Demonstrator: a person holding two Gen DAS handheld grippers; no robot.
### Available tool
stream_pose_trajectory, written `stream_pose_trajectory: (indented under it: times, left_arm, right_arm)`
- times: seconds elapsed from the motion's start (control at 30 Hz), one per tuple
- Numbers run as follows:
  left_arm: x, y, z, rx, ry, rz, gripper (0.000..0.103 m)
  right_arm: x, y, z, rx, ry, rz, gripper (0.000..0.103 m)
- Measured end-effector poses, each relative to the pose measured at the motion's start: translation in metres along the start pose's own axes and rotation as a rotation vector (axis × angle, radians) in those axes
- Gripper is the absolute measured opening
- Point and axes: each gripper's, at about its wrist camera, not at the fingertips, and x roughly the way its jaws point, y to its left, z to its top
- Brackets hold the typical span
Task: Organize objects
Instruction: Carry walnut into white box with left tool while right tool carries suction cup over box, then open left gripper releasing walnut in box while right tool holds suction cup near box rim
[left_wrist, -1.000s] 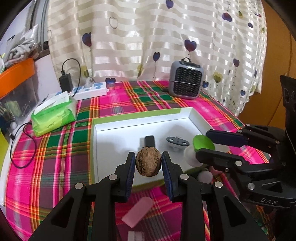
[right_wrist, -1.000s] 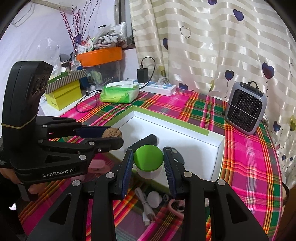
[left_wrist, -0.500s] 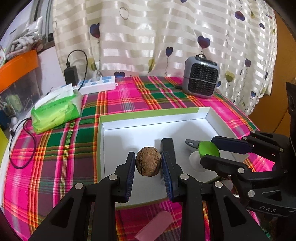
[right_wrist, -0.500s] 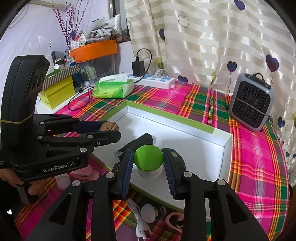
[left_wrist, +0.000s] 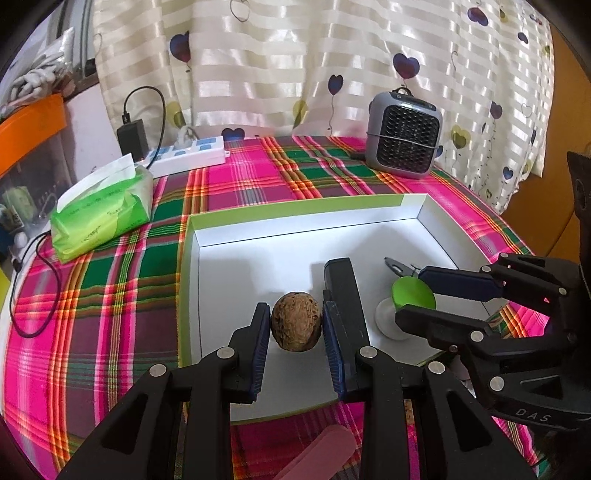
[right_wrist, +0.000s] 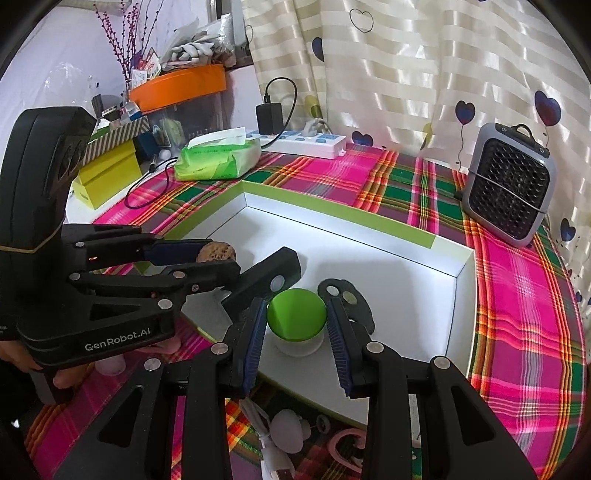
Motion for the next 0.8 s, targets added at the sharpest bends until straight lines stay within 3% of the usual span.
stream_pose_trajectory:
  times: [0.23, 0.8]
  left_arm:
    - [0.003, -0.001, -0.001, 0.004, 0.015, -0.005, 0.027]
    - [-0.014, -0.004, -0.001, 0.009, -0.034, -0.016, 0.027]
  right_arm:
    - [0.0, 0.004, -0.001, -0.018, -0.003, 0.004, 0.035]
    - [-0.024, 0.002, -0.003, -0.007, -0.076, -0.011, 0.035]
